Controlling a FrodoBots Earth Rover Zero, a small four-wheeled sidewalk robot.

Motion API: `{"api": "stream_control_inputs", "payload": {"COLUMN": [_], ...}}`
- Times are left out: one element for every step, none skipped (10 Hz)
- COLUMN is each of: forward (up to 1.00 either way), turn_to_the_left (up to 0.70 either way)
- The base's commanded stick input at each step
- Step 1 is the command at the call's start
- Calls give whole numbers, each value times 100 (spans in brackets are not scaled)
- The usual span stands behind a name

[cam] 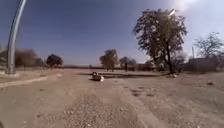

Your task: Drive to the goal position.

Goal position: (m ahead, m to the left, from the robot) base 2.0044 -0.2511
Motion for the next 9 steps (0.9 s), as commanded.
{"api": "stream_control_inputs", "payload": {"forward": [50,50,50,50,50,50,50,50,50], "turn_to_the_left": [0,0,0,0,0,0,1,5,9]}}
